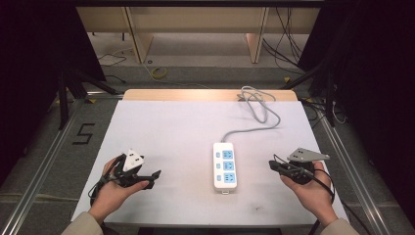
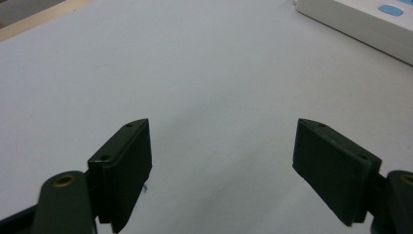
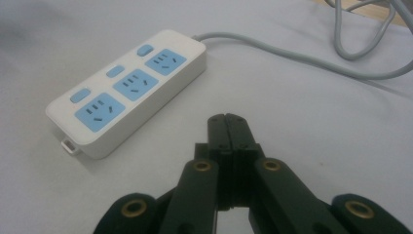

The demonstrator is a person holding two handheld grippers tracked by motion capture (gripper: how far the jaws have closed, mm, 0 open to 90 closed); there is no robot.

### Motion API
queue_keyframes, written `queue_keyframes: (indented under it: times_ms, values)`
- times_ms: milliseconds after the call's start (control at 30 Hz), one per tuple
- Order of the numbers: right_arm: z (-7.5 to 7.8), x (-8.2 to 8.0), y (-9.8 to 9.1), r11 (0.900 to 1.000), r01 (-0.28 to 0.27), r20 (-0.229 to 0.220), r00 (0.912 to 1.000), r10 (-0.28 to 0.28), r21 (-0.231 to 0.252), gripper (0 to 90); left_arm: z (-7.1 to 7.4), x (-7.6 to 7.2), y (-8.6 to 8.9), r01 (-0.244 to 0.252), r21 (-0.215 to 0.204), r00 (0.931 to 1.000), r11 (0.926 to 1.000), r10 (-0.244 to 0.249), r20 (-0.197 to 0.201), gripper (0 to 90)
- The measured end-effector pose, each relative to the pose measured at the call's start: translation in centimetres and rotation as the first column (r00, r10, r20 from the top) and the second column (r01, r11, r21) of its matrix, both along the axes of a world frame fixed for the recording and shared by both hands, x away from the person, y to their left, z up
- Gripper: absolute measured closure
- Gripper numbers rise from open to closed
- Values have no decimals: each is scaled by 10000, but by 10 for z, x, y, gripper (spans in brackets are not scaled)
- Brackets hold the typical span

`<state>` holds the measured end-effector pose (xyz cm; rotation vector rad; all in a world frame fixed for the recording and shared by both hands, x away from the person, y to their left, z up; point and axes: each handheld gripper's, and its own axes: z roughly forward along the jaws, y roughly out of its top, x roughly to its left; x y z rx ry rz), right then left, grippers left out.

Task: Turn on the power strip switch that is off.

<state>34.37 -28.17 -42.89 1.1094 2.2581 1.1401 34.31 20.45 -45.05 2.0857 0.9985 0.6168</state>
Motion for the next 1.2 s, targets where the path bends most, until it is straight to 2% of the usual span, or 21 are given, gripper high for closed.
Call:
queue_keyframes:
  times_ms: [967, 1200]
  values:
    - [4, 13, 18, 9991, -422, -61, 9991, 421, -39, 900, 0, 0, -1, 24, 2, 10000, 10000, -24, 14, 222]
    - [5, 19, 28, 9982, -602, -152, 9981, 601, -41, 900, 0, 0, -2, 66, -43, 10000, 10000, -67, -8, 222]
